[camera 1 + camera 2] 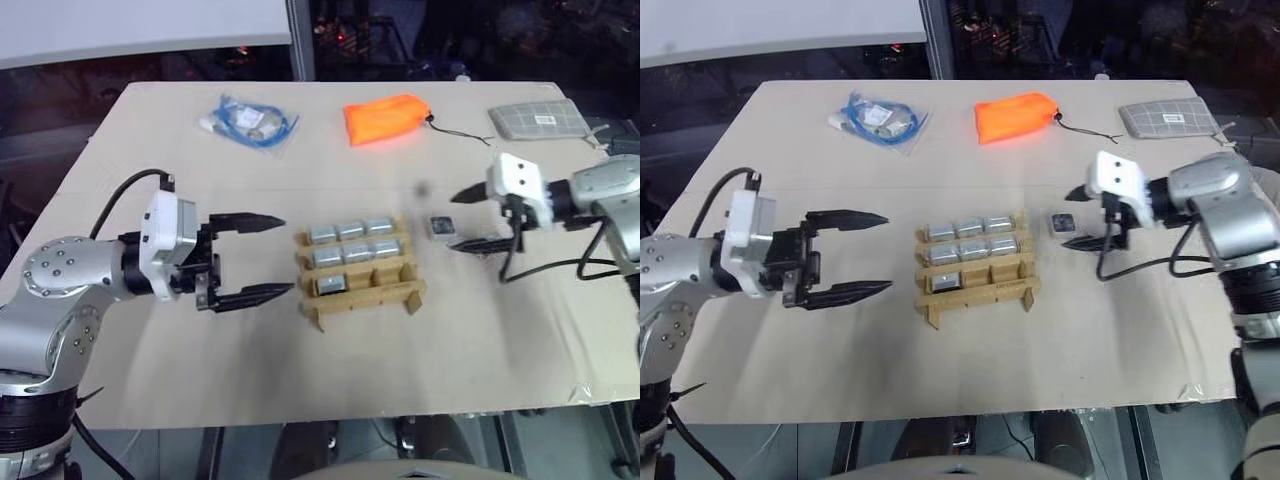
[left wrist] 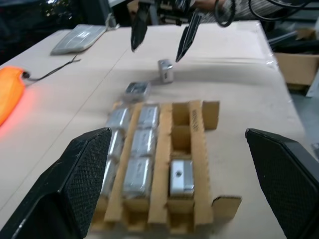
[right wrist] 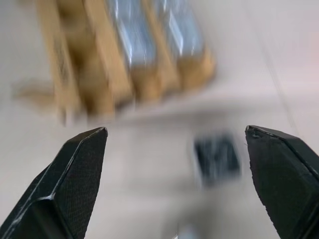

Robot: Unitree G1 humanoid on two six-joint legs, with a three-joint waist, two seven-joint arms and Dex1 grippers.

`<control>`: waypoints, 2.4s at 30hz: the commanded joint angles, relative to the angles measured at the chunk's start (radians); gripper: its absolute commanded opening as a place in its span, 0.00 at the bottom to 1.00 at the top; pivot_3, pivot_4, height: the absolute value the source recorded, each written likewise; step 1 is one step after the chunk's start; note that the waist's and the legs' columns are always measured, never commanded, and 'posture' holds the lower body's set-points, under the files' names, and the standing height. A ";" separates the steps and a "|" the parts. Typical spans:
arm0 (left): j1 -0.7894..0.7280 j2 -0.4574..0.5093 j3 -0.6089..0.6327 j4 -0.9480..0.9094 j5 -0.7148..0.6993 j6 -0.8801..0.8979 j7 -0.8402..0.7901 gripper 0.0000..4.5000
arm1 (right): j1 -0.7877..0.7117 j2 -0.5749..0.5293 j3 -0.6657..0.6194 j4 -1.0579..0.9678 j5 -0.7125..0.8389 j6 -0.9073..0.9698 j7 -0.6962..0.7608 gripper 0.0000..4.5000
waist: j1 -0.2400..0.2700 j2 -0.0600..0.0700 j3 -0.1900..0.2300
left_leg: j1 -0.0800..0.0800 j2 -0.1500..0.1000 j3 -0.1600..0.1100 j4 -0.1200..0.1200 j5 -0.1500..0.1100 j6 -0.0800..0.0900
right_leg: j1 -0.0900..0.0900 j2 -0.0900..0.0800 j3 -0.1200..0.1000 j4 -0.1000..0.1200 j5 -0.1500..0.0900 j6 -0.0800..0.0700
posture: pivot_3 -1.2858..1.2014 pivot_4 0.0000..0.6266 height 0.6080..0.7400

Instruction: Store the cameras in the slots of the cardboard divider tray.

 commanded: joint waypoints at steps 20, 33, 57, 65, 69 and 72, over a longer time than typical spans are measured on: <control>-0.023 0.007 -0.007 -0.034 -0.016 0.013 0.004 1.00 | -0.213 0.044 0.143 0.616 -0.331 -0.721 0.010 0.98 | -0.001 0.000 0.002 | 0.000 0.000 0.001 0.000 0.000 -0.001 | 0.000 0.000 0.001 0.000 0.000 0.000 | 0.52 0.24 1.00; -0.022 0.006 -0.011 -0.027 -0.008 0.006 0.003 1.00 | -0.199 0.046 0.131 0.614 -0.323 -0.738 0.036 0.16 | -0.004 0.000 0.002 | 0.001 0.001 0.001 0.001 0.001 -0.001 | 0.001 0.000 0.001 0.001 0.000 0.000 | 0.52 0.24 1.00; -0.015 0.038 0.016 0.009 0.010 -0.001 -0.020 1.00 | -0.053 0.272 0.143 -0.380 0.110 0.308 -0.148 0.16 | 0.004 0.000 0.002 | 0.000 0.000 -0.001 0.001 0.001 -0.001 | 0.000 -0.001 -0.001 0.002 0.000 0.000 | 0.52 0.24 1.00; -0.007 0.032 0.018 0.003 0.011 -0.002 -0.014 1.00 | -0.073 0.293 0.236 -0.358 0.013 0.247 -0.152 0.16 | 0.001 0.000 0.002 | 0.000 0.000 -0.002 0.001 0.001 -0.001 | 0.000 0.000 -0.001 0.002 0.000 0.000 | 0.52 0.24 1.00; 0.002 0.031 0.025 0.002 0.010 -0.004 -0.013 1.00 | -0.068 0.307 0.251 -0.344 -0.013 0.221 -0.153 0.16 | 0.001 0.000 0.002 | 0.000 0.000 -0.001 0.001 0.001 -0.001 | 0.000 0.000 -0.001 0.002 0.000 0.000 | 0.52 0.24 1.00; 0.004 0.033 0.028 0.004 0.010 -0.004 -0.014 1.00 | -0.067 0.298 0.266 -0.332 -0.038 0.200 -0.145 0.16 | 0.003 0.000 0.002 | 0.000 0.000 -0.001 0.001 0.001 -0.001 | 0.000 0.000 -0.001 0.002 0.000 0.000 | 0.52 0.24 1.00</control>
